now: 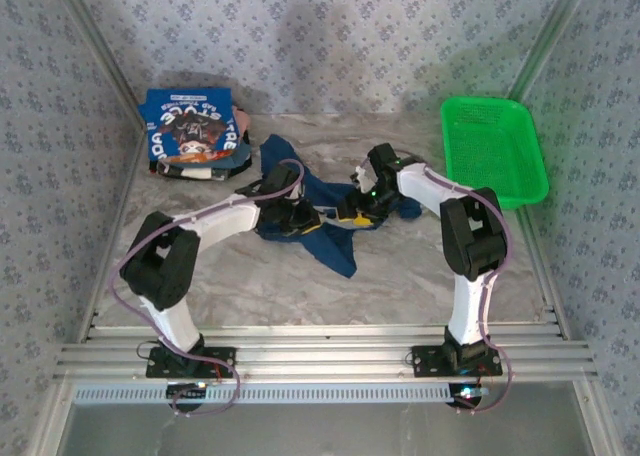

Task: Fold and stack the t-shirts

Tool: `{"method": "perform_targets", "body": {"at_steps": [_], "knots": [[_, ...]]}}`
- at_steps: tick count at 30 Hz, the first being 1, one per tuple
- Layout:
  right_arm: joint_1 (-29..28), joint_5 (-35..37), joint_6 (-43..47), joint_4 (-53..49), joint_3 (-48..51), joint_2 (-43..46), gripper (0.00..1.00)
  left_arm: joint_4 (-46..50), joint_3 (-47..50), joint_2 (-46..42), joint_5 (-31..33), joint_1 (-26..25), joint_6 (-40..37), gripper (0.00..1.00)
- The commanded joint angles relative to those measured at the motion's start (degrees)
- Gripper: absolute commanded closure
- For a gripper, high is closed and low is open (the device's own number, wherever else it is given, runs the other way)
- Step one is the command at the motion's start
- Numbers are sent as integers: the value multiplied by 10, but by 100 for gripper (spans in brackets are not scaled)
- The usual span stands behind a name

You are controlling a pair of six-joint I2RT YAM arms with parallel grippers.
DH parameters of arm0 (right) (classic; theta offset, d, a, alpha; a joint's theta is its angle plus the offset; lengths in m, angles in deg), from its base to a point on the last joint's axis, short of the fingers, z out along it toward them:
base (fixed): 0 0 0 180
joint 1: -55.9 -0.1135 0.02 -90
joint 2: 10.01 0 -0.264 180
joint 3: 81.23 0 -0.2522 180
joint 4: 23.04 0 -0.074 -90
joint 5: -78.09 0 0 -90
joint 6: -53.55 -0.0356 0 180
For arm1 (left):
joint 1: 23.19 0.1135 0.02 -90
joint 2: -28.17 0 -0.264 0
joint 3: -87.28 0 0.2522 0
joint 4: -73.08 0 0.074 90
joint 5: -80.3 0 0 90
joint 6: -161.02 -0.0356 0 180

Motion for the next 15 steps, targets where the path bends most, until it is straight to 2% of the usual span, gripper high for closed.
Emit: {"method": "perform_targets", "body": {"at_steps": [1,7,11,15], "knots": [[0,24,-13,-16,-11,-6,41,0,-31,37,-7,8,-9,87],[4,40,-20,-6,12,16,42,19,-126,85,-22,4,-22,87],[6,48,-26,-3,23,14,42,24,-145,128,-37,11,-19,86],[6,48,-33,3,22,4,42,27,-137,149,-51,14,-20,76]]}}
